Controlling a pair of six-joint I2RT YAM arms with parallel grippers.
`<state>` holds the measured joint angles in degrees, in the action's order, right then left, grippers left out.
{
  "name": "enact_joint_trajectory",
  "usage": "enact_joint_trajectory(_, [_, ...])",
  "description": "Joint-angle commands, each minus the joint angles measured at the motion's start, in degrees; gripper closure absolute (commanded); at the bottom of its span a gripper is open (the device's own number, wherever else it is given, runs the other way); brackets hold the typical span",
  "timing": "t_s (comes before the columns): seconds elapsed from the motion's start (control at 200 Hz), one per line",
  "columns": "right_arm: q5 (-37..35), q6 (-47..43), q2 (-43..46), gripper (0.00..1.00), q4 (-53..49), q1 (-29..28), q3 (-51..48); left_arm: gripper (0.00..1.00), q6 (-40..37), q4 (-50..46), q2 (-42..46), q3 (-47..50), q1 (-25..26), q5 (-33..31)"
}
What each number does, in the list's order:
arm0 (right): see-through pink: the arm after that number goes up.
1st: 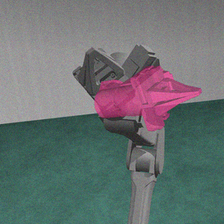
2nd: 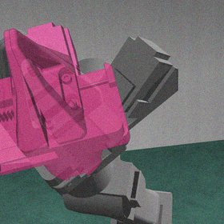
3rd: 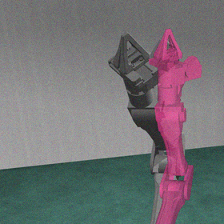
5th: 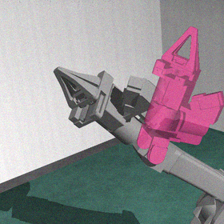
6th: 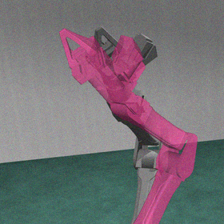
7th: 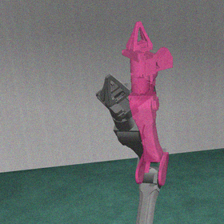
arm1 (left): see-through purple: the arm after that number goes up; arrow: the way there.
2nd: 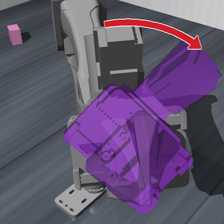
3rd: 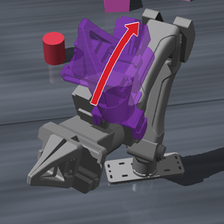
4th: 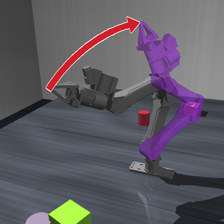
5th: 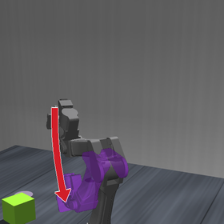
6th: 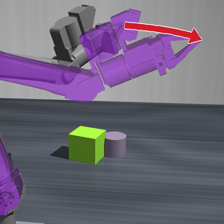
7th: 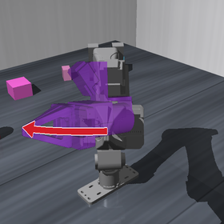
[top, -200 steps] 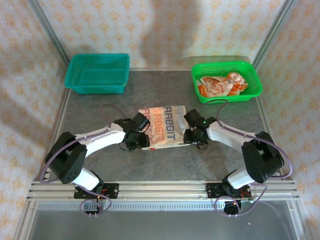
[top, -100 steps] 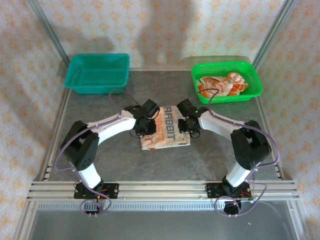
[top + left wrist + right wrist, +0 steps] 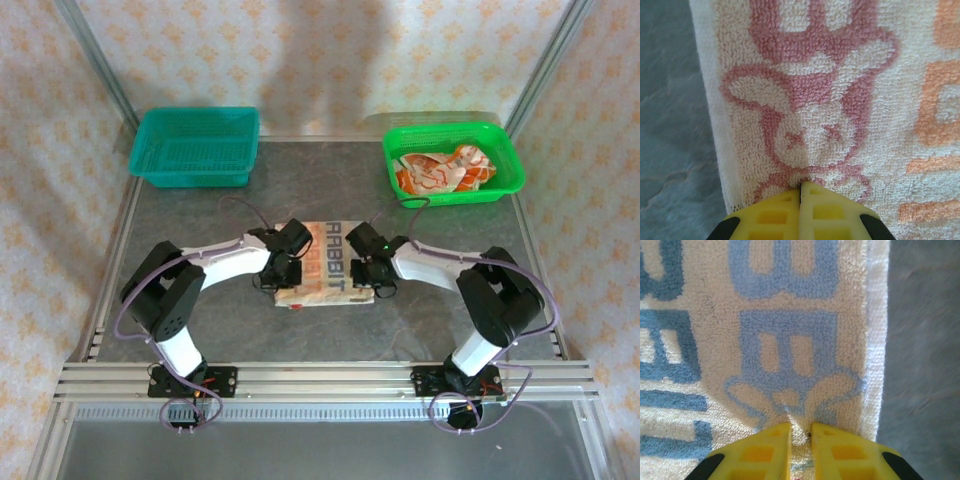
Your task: Fold and stack the towels
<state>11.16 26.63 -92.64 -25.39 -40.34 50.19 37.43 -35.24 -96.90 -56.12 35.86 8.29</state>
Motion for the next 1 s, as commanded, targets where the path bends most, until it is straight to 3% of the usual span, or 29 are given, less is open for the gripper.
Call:
enact_joint_trajectory(0.0, [-1.89, 4.29, 2.72, 0.81, -3.39, -2.3, -1.27, 0.94, -0.25, -5.4, 2.18, 2.8, -0.37, -3.04])
enact_joint_trajectory(0.18, [-8.47, 2.42, 4.63, 0.8, -8.37, -2.55, 5.01, 0.83, -2.78, -8.06, 4.69, -3.32, -1.22, -4.12])
enact_joint_trajectory(0.305, [-12.22, -1.03, 1.05, 0.79, -10.38, -1.92, 11.96, 0.82, -5.8, -7.74, 2.51, -9.44, -3.98, -4.25])
enact_joint_trajectory(0.4, [-13.41, -3.01, -3.11, 0.83, -10.48, -0.46, 17.01, 0.85, -8.3, -6.7, -0.57, -14.05, -6.58, -3.74])
enact_joint_trajectory(0.55, [-13.53, -6.3, -10.46, 0.9, -10.27, 2.17, 24.4, 1.0, -11.13, -5.98, -6.2, -20.22, -9.49, -4.32])
enact_joint_trajectory(0.711, [-13.38, -8.16, -16.93, 1.0, -10.7, 4.58, 30.57, 1.0, -12.73, -5.3, -11.29, -24.19, -11.87, -4.6])
enact_joint_trajectory(0.996, [-11.32, -8.96, -22.57, 1.0, -11.3, 7.83, 34.58, 1.0, -13.53, -4.36, -17.13, -25.98, -13.34, -5.1])
